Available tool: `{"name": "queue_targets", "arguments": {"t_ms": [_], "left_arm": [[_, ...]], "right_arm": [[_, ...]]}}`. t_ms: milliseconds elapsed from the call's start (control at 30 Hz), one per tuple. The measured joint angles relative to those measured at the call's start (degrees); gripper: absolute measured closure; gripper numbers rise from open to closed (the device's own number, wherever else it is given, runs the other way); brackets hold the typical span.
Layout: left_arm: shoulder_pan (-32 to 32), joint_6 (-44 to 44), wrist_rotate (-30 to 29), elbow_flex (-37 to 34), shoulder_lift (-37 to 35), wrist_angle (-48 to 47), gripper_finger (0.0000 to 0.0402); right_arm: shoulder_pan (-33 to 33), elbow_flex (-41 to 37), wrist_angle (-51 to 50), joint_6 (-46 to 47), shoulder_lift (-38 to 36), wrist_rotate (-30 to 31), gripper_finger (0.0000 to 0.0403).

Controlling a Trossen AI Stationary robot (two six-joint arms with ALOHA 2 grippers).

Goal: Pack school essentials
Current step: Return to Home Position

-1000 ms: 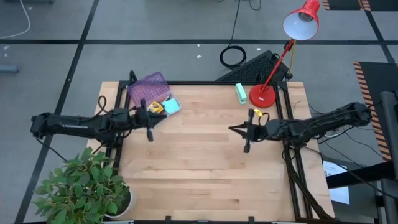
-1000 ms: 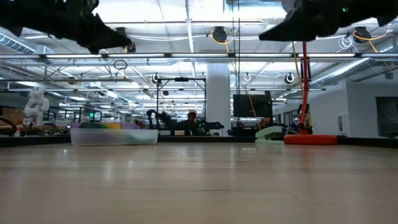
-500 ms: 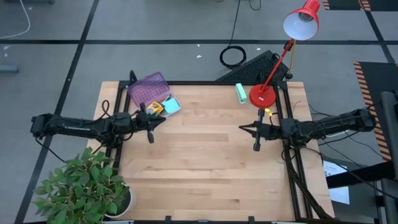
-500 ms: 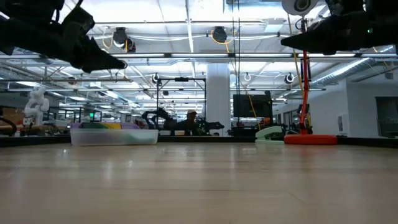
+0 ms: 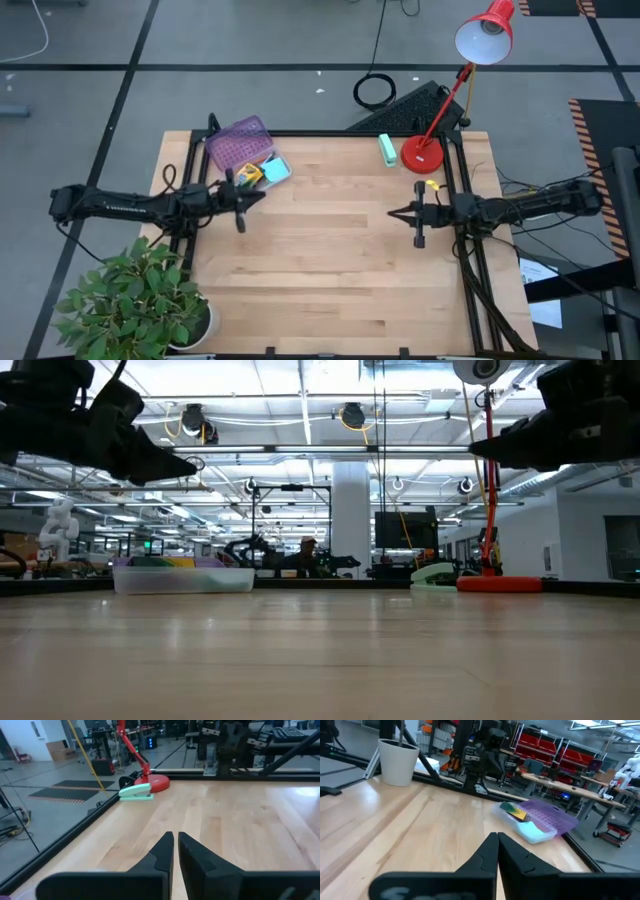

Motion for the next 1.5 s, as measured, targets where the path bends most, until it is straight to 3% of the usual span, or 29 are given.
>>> {"name": "queue_targets", "arguments": {"t_ms": [233, 400, 767, 967, 1500], "left_arm": [[0.0, -0.44, 3.1, -2.02, -4.76, 0.46, 0.0372], [0.0, 0.76, 6.74, -3.25, -8.32, 0.34, 0.0397], [0.0, 0.29, 7.17, -3.98, -14.4, -3.03, 0.0399], [0.0, 0.14, 7.17, -3.98, -14.8, -3.03, 0.0396], [-3.39, -1.83, 7.19, -3.98, -14.8, -2.31, 0.0394]], "right_arm": [[0.0, -2.76, -0.48, 0.88, -6.3, 0.04, 0.0403], [0.0, -2.83, -4.77, 0.74, -11.09, 0.04, 0.0403], [0.0, -2.98, -13.19, 0.73, -24.93, -0.1, 0.0403], [-0.06, -4.51, -16.53, 1.4, -31.33, -4.21, 0.0403], [-6.77, -4.82, -21.68, 0.99, -31.2, -5.8, 0.0403]]}}
